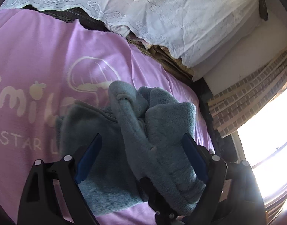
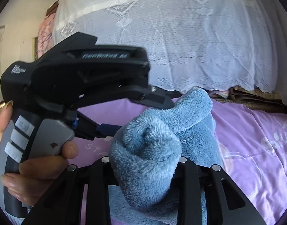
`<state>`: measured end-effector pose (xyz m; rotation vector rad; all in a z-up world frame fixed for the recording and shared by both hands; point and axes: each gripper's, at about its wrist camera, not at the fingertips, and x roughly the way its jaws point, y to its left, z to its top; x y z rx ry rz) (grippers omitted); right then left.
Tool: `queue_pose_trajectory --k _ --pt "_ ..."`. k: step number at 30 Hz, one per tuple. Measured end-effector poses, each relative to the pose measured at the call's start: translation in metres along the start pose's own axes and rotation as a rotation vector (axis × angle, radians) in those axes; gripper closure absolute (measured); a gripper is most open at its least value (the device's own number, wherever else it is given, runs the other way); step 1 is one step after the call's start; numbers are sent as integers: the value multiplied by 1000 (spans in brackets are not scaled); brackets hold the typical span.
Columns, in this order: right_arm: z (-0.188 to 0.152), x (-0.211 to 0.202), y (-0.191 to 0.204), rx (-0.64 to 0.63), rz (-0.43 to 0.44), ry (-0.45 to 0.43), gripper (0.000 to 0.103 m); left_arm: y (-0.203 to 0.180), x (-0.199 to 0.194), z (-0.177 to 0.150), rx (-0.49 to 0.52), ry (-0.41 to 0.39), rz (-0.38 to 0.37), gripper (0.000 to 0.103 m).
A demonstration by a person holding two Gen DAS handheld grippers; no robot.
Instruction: Fold small clothes
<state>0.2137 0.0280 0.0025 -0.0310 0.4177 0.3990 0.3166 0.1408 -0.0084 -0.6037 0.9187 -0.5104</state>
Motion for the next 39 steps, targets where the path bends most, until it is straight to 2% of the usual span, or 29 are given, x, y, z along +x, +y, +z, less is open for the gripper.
queue_pose_trajectory --k 5,11,14,18,23,28,30,32,33,35,37,39 --pt "-11 20 28 -74 6 43 71 29 -11 2 -50 -9 -41 18" --pt "-26 38 39 -129 -24 100 70 57 9 -2 -60 58 15 18" --pt "-29 38 39 -132 -26 100 70 65 19 -3 -63 85 42 18" --pt "-28 32 33 -92 -8 85 70 75 21 -4 -84 90 35 18" --pt "-23 17 22 -29 27 39 70 66 14 -4 -65 77 -38 18" --pt "-21 13 23 -37 27 27 69 49 4 0 -42 57 -90 18" --pt "-24 17 30 -68 16 46 69 46 2 2 -44 53 -93 17" --pt "-24 21 33 -89 -8 49 69 44 7 6 -41 59 -63 17" --pt "-22 24 32 -88 -4 56 69 44 11 10 -29 63 -27 18" --pt "-19 27 34 -97 -5 62 65 48 16 15 -13 66 -17 29" --pt "-20 34 39 -130 -13 83 63 53 26 20 11 108 -39 55" --pt "-27 41 42 -149 -17 108 61 61 33 23 19 122 -29 61"
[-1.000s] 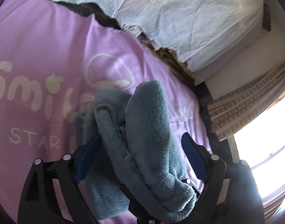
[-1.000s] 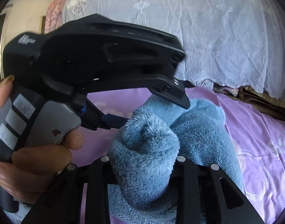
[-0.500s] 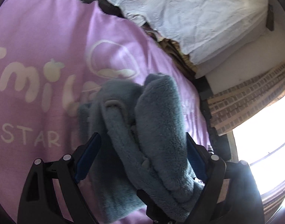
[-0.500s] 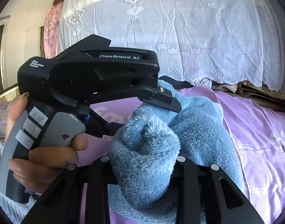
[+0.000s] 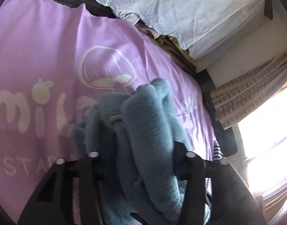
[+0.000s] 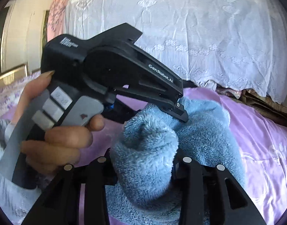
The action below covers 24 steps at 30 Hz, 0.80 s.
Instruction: Fold small clothes
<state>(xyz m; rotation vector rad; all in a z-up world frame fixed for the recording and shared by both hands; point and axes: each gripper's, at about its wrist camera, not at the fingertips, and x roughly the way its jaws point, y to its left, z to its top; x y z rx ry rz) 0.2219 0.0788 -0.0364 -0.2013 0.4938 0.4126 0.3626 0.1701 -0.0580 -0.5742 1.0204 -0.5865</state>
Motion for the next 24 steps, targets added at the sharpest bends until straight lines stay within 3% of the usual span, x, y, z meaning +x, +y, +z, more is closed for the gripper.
queue_pose_trajectory --k 2,7,10,14,18,19,21,24 --pt "-6 8 8 -44 -9 23 59 13 7 1 -20 10 -1 64" --pt "-12 15 27 -151 24 75 36 48 10 0 -131 20 -45 65" --pt "-13 7 27 -160 44 78 35 55 11 -2 -169 20 -62 64" --pt "-14 -29 13 -81 136 44 36 47 -6 -6 -155 -25 -51 64" --pt "-8 -70 -19 33 187 -19 36 40 -35 -8 -129 -100 20 64" --pt "-6 -77 -29 62 190 -38 38 39 -44 -9 -131 -122 47 64" --pt "2 -87 -52 121 174 -69 60 34 -56 -9 -132 -151 60 64" --pt "13 -90 -71 182 132 -73 78 8 -75 -14 -72 -193 35 64"
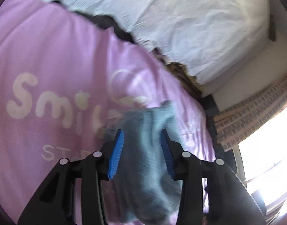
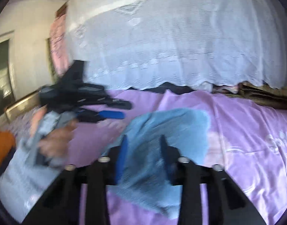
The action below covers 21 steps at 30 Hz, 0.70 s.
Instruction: Fold small clothes
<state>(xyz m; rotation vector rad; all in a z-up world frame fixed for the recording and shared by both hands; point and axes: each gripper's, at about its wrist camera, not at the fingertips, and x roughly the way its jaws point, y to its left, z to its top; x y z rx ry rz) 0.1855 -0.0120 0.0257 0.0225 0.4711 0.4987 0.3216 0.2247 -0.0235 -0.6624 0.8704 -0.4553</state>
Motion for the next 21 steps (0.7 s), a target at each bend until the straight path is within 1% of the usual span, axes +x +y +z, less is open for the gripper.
queue_pose_trajectory --k 2,4,6,8,10,11,13,19,21 --pt "6 10 -10 33 -18 25 79 -25 -5 -8 61 -9 -29 61" --pt "6 25 -20 69 -24 60 79 -43 -2 -18 102 0 -49 49" --pt "-5 37 -22 99 -21 104 79 -51 11 -30 118 24 -30 43" --pt "-20 48 -26 108 -17 147 81 -44 32 -42 111 82 13 43" --pt "-32 57 -28 117 6 173 81 -34 50 -49 86 121 58 44" --pt "-39 61 -29 124 20 192 81 -28 57 -53 92 126 91 44" --pt "-51 64 -28 105 21 185 81 -27 63 -57 119 124 149 47" --pt "-62 56 -25 110 38 193 81 -23 58 -68 119 80 171 48" --pt "-64 51 -26 111 41 192 81 -24 50 -72 99 60 163 48"
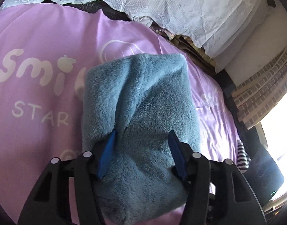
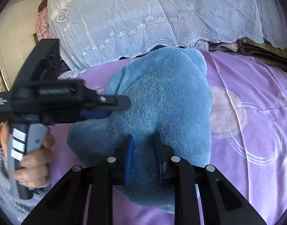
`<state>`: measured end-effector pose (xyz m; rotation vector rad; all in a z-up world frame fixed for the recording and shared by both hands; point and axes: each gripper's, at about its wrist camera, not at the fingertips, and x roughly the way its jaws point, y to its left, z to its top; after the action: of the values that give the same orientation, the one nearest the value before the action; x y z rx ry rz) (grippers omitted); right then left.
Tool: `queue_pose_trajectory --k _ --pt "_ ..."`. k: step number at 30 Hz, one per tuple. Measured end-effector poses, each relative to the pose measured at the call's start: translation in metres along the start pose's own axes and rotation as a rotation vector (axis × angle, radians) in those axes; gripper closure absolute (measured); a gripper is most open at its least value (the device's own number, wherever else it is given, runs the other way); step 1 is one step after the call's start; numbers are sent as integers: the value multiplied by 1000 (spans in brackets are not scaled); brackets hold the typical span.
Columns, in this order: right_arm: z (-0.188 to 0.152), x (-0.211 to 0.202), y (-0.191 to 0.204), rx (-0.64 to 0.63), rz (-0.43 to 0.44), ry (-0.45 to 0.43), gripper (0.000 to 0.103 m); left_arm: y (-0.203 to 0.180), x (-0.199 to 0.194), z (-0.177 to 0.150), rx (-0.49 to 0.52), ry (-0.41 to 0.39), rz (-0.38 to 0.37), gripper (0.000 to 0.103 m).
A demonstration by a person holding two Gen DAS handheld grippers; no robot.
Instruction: Fold small clothes
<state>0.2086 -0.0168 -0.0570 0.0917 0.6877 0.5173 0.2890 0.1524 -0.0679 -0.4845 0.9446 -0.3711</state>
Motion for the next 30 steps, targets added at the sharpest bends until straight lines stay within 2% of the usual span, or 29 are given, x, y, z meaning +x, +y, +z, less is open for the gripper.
queue_pose_trajectory --k 5,8,9,13,15,16,18,20,24,26,30 --pt "12 -20 -13 70 53 -20 82 -6 -30 -14 -14 -46 -30 47" --pt "40 -32 -23 84 77 -60 81 -19 -48 -13 24 -87 -1 44" --pt "55 -30 -29 100 87 -57 80 -23 -51 -12 36 -96 0 39" --pt "98 9 -50 150 135 35 82 -39 -45 -6 82 -102 59 34" --pt "110 40 -60 163 177 116 84 -36 -30 -6 78 -68 88 34" --pt "111 50 -64 174 176 137 88 -33 -22 -7 71 -43 99 34" --pt "113 78 -77 194 180 188 102 -24 -8 -14 67 -19 140 34" --pt "112 101 -91 224 168 215 103 -22 -2 -19 92 -27 180 33" --pt "101 127 -119 339 245 222 103 -22 -1 -22 120 -37 194 33" --pt "98 125 -120 344 255 206 103 -21 0 -23 122 -39 194 32" --pt "102 95 -108 274 186 157 103 -21 -5 -15 88 -25 161 32"
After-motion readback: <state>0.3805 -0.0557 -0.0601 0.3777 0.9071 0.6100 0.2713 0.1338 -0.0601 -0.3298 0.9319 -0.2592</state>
